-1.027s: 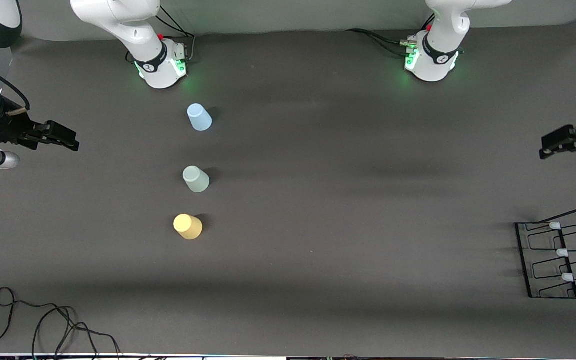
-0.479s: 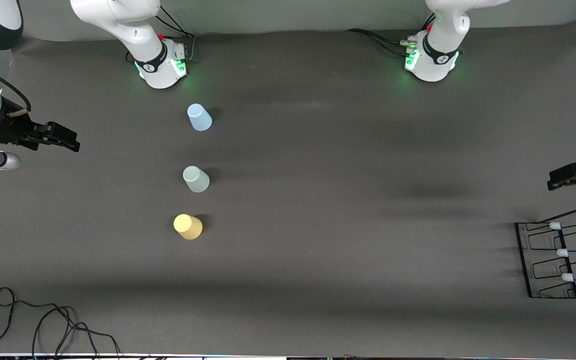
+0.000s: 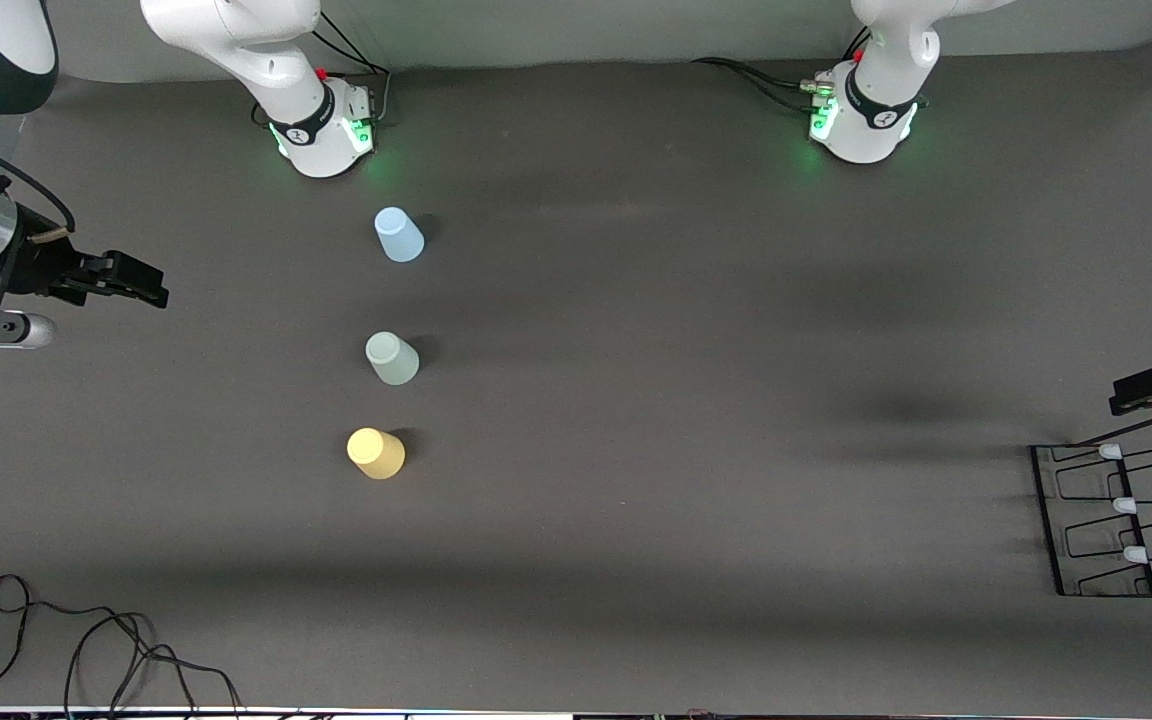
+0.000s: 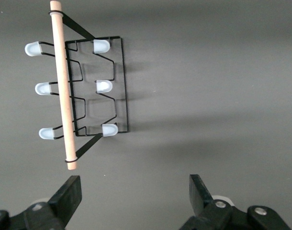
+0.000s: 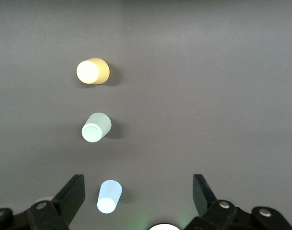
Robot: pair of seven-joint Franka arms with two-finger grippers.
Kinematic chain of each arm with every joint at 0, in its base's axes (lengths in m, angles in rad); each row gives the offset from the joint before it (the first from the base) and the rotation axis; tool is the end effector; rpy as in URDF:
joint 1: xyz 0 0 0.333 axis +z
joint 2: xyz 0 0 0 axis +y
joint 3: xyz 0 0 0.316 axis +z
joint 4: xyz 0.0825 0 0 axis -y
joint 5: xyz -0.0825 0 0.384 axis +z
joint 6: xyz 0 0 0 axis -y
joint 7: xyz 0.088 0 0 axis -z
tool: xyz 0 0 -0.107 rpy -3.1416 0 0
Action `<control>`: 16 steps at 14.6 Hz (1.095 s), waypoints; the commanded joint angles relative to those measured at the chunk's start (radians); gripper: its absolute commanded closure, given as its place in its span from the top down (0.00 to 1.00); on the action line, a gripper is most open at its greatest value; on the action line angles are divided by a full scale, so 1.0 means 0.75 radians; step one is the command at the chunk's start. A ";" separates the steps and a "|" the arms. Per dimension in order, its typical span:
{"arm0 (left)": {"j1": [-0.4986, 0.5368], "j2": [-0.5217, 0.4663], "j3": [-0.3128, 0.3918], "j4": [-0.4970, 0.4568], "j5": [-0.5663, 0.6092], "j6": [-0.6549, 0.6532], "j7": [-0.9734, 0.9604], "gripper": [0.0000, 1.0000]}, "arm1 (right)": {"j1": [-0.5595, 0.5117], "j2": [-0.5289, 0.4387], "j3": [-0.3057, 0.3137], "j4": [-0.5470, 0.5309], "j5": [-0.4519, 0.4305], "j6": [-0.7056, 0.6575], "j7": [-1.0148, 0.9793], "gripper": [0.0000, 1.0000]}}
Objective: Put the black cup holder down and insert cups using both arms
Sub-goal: 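Lower the left gripper and grasp the holder's wooden rod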
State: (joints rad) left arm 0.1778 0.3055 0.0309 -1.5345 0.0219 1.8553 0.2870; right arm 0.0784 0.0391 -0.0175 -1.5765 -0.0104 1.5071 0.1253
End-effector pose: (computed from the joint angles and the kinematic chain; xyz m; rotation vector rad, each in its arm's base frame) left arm 0.6413 0.1352 0.4814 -3.1055 0.1333 -0.0117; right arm 0.5570 0.0330 0.5949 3.1144 -0.1005 -0.1669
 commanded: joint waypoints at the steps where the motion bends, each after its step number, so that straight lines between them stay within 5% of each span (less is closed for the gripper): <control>1: 0.047 0.038 0.000 0.031 0.016 0.046 0.069 1.00 | 0.012 0.015 -0.001 0.034 -0.027 -0.028 -0.018 1.00; 7: 0.133 0.157 0.000 0.050 -0.001 0.114 0.237 1.00 | 0.010 0.015 -0.001 0.032 -0.027 -0.028 -0.018 1.00; 9: 0.129 0.273 0.000 0.206 -0.001 0.142 0.237 1.00 | 0.010 0.015 -0.001 0.034 -0.027 -0.028 -0.018 1.00; 16: 0.182 0.490 -0.002 0.362 -0.009 0.177 0.237 0.96 | 0.012 0.015 -0.001 0.034 -0.027 -0.028 -0.020 1.00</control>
State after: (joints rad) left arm 0.2944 0.6005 0.0344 -1.3570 0.0213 1.9924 0.4476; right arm 0.0801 0.0394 -0.0174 -1.5763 -0.0105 1.5070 0.1253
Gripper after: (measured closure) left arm 0.000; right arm 0.000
